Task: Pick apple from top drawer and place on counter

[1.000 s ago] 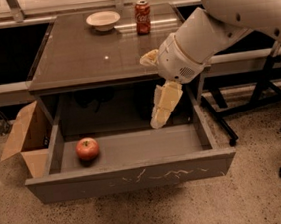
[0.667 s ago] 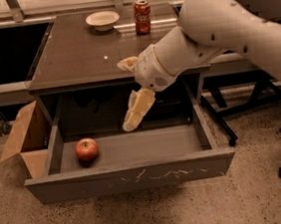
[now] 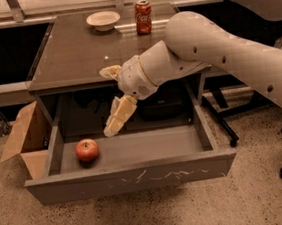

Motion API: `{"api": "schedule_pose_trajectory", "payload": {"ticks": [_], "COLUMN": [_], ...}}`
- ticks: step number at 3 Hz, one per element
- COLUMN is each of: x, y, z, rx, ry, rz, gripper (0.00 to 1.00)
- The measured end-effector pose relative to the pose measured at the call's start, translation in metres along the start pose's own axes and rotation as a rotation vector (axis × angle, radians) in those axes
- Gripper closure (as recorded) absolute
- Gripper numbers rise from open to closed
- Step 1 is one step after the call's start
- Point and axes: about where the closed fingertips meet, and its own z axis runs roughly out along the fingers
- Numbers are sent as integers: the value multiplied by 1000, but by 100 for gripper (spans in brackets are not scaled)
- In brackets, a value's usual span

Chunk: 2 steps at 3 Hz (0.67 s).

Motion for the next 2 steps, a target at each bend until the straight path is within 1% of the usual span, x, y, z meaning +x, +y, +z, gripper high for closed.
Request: {"api": "schedule_pose_trajectory", "payload": {"ticks": [1,2], "x": [38,61], "y": [4,5], "z": [47,75], "rx": [-55,-79], "ry": [-44,-65], "rz": [117,193], "gripper": [0,0]}}
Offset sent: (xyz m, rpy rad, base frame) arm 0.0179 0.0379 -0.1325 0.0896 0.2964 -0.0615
